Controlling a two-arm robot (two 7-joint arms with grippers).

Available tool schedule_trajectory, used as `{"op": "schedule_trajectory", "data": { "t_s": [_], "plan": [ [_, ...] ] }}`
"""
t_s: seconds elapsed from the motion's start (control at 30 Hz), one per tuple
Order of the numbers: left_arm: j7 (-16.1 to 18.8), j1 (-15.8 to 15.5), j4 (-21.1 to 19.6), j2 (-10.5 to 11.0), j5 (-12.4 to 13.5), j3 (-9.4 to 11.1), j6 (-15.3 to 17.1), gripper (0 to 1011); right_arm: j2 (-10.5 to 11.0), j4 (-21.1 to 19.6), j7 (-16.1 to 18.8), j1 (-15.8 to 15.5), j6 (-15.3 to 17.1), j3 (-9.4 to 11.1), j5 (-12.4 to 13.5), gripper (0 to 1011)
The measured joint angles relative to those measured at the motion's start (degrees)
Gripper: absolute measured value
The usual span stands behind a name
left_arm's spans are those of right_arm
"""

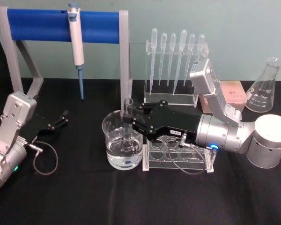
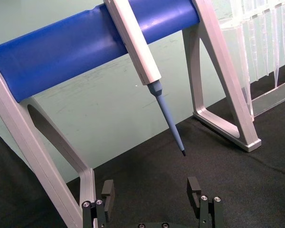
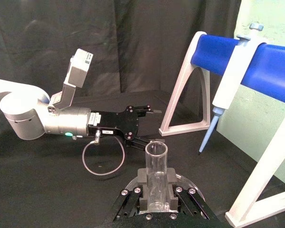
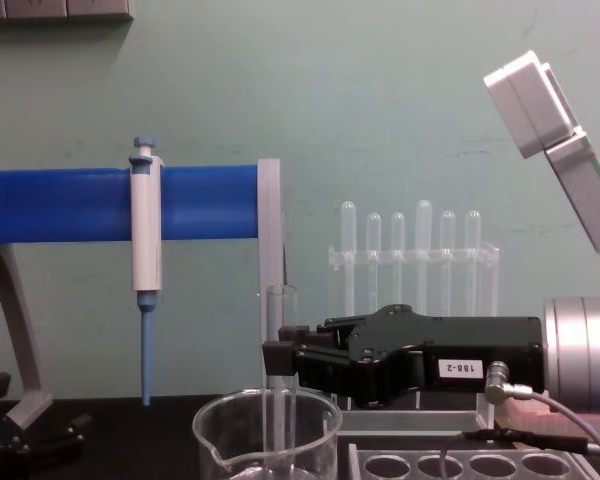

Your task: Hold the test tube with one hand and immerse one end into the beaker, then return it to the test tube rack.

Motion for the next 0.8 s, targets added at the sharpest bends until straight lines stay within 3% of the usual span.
{"op": "schedule_trajectory", "data": {
  "t_s": [0.8],
  "plan": [
    [0.0, 0.0, 0.0, 0.0, 0.0, 0.0, 0.0, 1000, 0.0, 0.0, 0.0, 0.0, 0.0, 0.0, 0.0, 233]
  ]
}}
